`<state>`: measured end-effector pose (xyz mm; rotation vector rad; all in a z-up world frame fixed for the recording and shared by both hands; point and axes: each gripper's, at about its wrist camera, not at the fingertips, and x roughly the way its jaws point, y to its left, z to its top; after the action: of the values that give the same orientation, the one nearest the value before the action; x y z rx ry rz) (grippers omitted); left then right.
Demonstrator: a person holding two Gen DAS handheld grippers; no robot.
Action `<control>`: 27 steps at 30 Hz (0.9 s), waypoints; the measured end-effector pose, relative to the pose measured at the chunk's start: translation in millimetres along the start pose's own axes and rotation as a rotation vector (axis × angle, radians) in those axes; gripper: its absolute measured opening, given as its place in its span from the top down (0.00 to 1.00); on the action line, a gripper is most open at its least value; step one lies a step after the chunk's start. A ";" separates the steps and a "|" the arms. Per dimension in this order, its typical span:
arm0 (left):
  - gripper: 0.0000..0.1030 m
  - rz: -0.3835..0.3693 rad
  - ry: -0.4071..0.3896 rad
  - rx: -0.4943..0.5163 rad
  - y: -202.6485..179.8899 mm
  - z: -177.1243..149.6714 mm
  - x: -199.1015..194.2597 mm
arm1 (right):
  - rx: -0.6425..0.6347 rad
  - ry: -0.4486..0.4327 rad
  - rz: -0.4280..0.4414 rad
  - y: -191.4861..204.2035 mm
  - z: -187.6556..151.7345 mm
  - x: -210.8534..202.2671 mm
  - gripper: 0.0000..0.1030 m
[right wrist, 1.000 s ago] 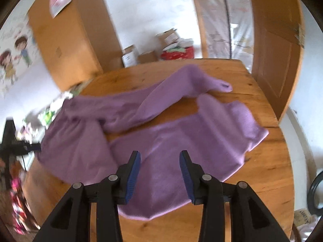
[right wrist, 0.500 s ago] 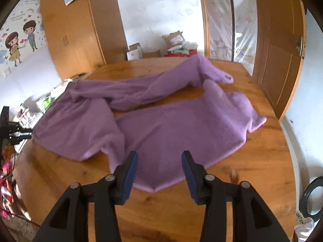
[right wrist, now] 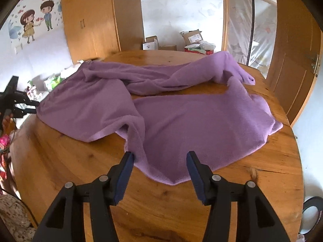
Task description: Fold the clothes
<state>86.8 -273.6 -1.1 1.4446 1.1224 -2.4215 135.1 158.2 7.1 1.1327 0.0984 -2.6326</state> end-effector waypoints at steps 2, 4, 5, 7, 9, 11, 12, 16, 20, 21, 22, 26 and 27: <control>0.64 0.003 -0.002 -0.002 -0.9 -0.3 0.3 | 0.005 0.014 -0.003 -0.5 0.8 6.5 0.47; 0.64 -0.005 -0.007 -0.016 -0.3 0.4 0.6 | 0.008 0.020 -0.003 -1.2 2.1 9.1 0.47; 0.64 -0.004 -0.004 -0.019 0.2 1.4 1.4 | 0.009 0.022 -0.003 -1.6 2.8 10.4 0.47; 0.64 -0.010 -0.004 -0.031 1.2 2.3 1.9 | 0.006 0.021 -0.004 -1.7 3.8 10.6 0.47; 0.64 -0.019 -0.011 -0.053 3.0 2.5 2.3 | 0.004 0.027 -0.001 -1.1 4.4 11.8 0.47; 0.64 -0.034 -0.018 -0.079 5.1 3.0 2.5 | 0.011 0.036 0.014 -2.1 5.1 13.8 0.54; 0.64 -0.042 -0.021 -0.093 6.2 3.2 2.6 | 0.020 0.042 0.019 -3.1 5.3 15.1 0.62; 0.66 -0.071 -0.036 -0.140 9.8 4.4 2.8 | 0.019 0.043 0.001 -0.2 5.9 14.4 0.89; 0.79 -0.082 -0.060 -0.120 4.9 6.3 -0.5 | -0.049 0.025 -0.038 10.2 5.8 5.5 0.97; 0.83 -0.086 -0.064 -0.117 3.5 7.3 -1.1 | -0.073 0.018 -0.052 13.9 5.5 2.4 0.97; 0.87 -0.095 -0.069 -0.117 2.8 8.0 -1.9 | -0.088 0.017 -0.066 15.6 5.3 0.3 0.97; 0.91 -0.129 -0.096 -0.118 1.6 9.4 -6.7 | -0.139 0.015 -0.124 20.8 2.6 -6.5 0.97; 0.91 -0.124 -0.108 -0.105 1.0 9.1 -9.3 | -0.148 0.011 -0.134 20.9 1.8 -9.3 0.97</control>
<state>85.8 -282.6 8.3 1.2330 1.3281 -2.4461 145.6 139.9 16.0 1.1263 0.3771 -2.6827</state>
